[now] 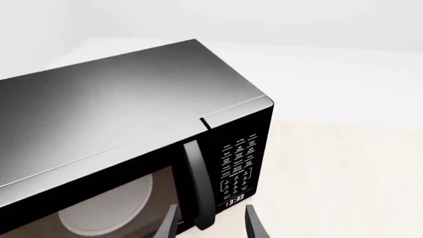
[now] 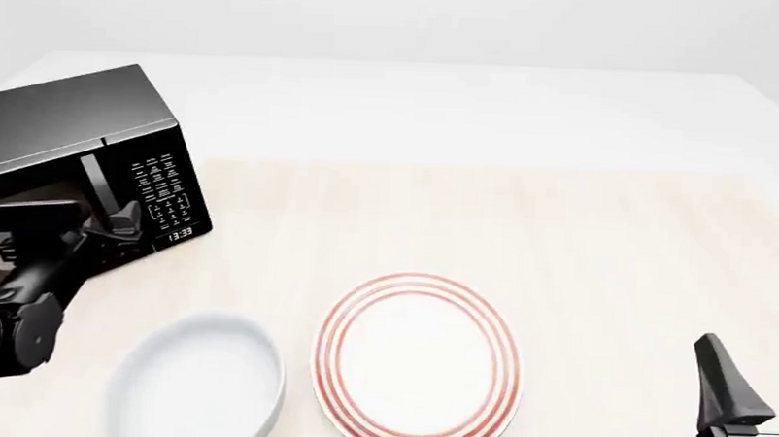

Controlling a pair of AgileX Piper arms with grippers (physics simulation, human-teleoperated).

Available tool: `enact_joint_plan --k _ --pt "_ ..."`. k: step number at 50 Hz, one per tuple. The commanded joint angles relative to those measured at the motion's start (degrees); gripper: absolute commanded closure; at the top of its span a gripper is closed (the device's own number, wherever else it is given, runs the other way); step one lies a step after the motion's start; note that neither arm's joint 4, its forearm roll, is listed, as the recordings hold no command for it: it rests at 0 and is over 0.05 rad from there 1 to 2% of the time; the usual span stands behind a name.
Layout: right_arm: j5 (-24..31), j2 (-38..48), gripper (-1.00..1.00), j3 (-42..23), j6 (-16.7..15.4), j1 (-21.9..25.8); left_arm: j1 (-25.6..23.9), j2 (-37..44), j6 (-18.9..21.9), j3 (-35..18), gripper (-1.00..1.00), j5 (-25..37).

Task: Open the microwave.

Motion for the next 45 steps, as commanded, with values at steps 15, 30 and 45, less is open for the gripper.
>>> enact_joint_plan --k 15,30,45 --pt "0.0 0.0 -1.00 0.0 0.0 0.0 0.2 8.8 -1.8 -3.7 -1.00 -3.5" --pt "0.0 0.0 -1.00 0.0 0.0 0.0 -0.2 12.6 -3.5 -6.4 -1.00 -2.3" --pt "0.0 0.0 -1.00 0.0 0.0 0.0 -0.5 13.6 -3.6 -7.8 -1.00 -1.6"
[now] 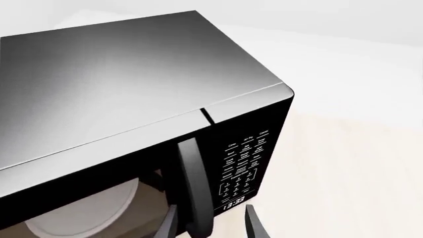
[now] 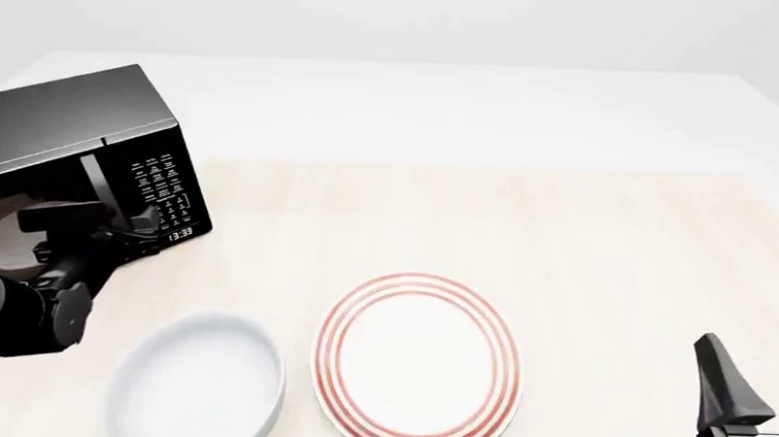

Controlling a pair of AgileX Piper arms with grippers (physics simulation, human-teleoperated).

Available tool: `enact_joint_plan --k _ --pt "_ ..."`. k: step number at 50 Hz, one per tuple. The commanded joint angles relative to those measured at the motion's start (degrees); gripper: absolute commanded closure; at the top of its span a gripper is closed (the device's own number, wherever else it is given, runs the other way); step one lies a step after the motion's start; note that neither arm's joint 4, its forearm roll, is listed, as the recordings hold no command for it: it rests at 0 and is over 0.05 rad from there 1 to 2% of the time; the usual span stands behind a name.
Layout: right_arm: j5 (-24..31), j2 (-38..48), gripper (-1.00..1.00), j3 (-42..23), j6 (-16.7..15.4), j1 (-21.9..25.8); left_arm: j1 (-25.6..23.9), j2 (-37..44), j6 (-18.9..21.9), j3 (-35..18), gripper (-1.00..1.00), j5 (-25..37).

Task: Open the microwave.

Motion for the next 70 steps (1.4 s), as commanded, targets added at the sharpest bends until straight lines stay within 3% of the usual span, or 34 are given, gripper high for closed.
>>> enact_joint_plan --k 1,8,9,28,50,60,70 --pt "0.0 0.0 -1.00 0.0 0.0 0.0 -0.3 1.2 -0.2 -1.2 -1.00 0.4" --pt "0.0 0.0 -1.00 0.0 0.0 0.0 -0.2 1.0 0.0 -1.0 -1.00 0.1" --pt "0.0 0.0 -1.00 0.0 0.0 0.0 -0.1 0.9 0.2 -1.0 1.00 0.2" --pt "0.0 0.0 -1.00 0.0 0.0 0.0 0.8 0.0 -0.2 0.7 1.00 -1.7" --pt "0.0 0.0 -1.00 0.0 0.0 0.0 -0.7 -7.6 0.3 5.7 1.00 -3.3" --pt "0.0 0.0 -1.00 0.0 0.0 0.0 0.9 -18.5 1.9 11.4 1.00 0.0" --pt "0.0 0.0 -1.00 0.0 0.0 0.0 1.0 -23.9 2.5 15.2 1.00 0.9"
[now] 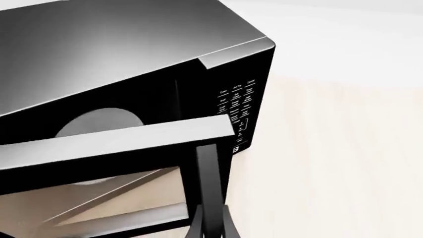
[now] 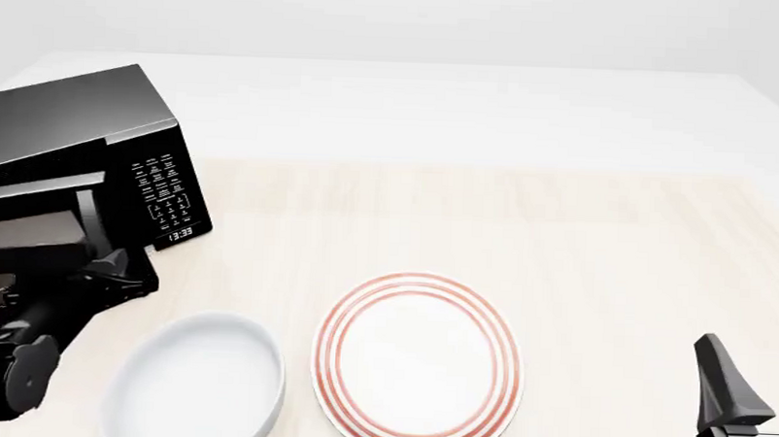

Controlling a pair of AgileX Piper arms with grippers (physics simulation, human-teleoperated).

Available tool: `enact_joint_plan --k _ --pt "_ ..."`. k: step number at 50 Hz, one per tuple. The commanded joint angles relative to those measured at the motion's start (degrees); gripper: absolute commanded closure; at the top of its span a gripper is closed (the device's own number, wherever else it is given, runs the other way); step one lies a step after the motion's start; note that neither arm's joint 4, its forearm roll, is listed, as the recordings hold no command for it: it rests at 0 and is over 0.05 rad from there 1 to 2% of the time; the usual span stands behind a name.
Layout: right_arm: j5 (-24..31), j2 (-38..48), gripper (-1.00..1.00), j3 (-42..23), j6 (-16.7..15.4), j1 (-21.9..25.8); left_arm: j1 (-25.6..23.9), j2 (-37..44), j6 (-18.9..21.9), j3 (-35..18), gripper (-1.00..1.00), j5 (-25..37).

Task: Open the microwave.

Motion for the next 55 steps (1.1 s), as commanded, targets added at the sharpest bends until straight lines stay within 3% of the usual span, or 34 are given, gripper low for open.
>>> enact_joint_plan --k 1,25,55 --pt "0.0 0.0 -1.00 0.0 0.0 0.0 0.7 -10.1 1.4 1.3 1.00 -3.4" --pt "0.0 0.0 -1.00 0.0 0.0 0.0 -1.3 -11.2 1.3 3.1 1.00 -4.1" --pt "0.0 0.0 -1.00 0.0 0.0 0.0 -2.0 -18.6 1.4 6.5 1.00 -1.8"
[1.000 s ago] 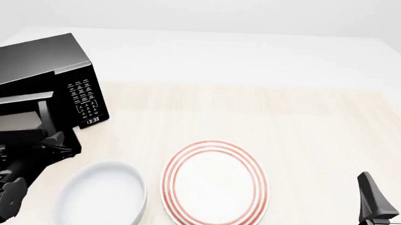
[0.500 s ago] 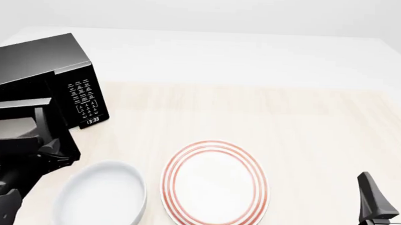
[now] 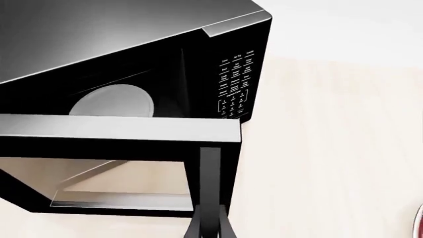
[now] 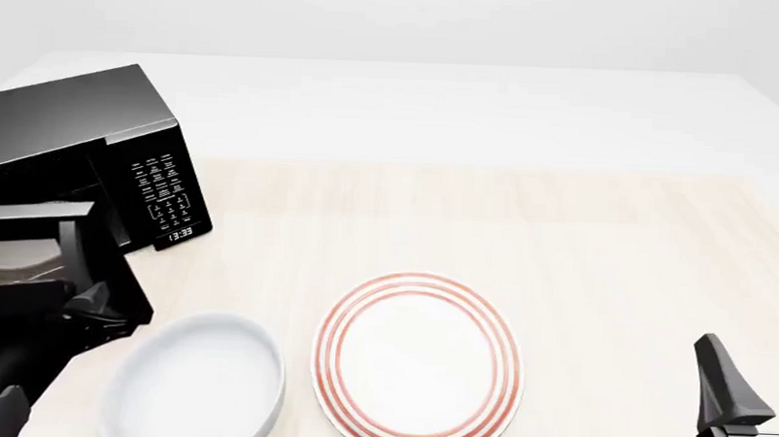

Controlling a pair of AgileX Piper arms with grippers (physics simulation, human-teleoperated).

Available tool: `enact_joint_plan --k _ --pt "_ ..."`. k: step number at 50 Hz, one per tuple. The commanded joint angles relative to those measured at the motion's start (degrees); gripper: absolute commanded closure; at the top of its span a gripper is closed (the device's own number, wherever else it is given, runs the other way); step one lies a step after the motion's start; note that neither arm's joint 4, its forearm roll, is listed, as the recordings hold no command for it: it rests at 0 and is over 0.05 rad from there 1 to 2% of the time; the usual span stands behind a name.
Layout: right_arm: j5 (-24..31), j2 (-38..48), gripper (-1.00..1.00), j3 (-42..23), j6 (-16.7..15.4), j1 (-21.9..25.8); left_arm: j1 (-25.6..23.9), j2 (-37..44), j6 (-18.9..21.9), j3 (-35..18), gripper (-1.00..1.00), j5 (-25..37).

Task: Open the microwave.

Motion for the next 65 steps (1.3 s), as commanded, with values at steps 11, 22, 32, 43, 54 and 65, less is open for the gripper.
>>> enact_joint_plan --k 11,22,32,43,54,65 --pt "0.0 0.0 -1.00 0.0 0.0 0.0 -1.8 -7.1 -0.5 -3.2 1.00 -6.0" --pt "0.0 0.0 -1.00 0.0 0.0 0.0 -2.4 -9.4 -0.4 -2.4 1.00 -4.6" --pt "0.0 0.0 -1.00 0.0 0.0 0.0 -2.5 -10.9 -0.5 -0.9 1.00 -4.7" --pt "0.0 0.0 -1.00 0.0 0.0 0.0 -2.7 -12.8 -0.6 0.1 1.00 -4.2" --pt "0.0 0.0 -1.00 0.0 0.0 0.0 -3.1 -11.7 -0.8 1.3 1.00 -6.2" --pt "0.0 0.0 -1.00 0.0 0.0 0.0 -3.4 -10.9 -1.1 1.6 1.00 -7.5"
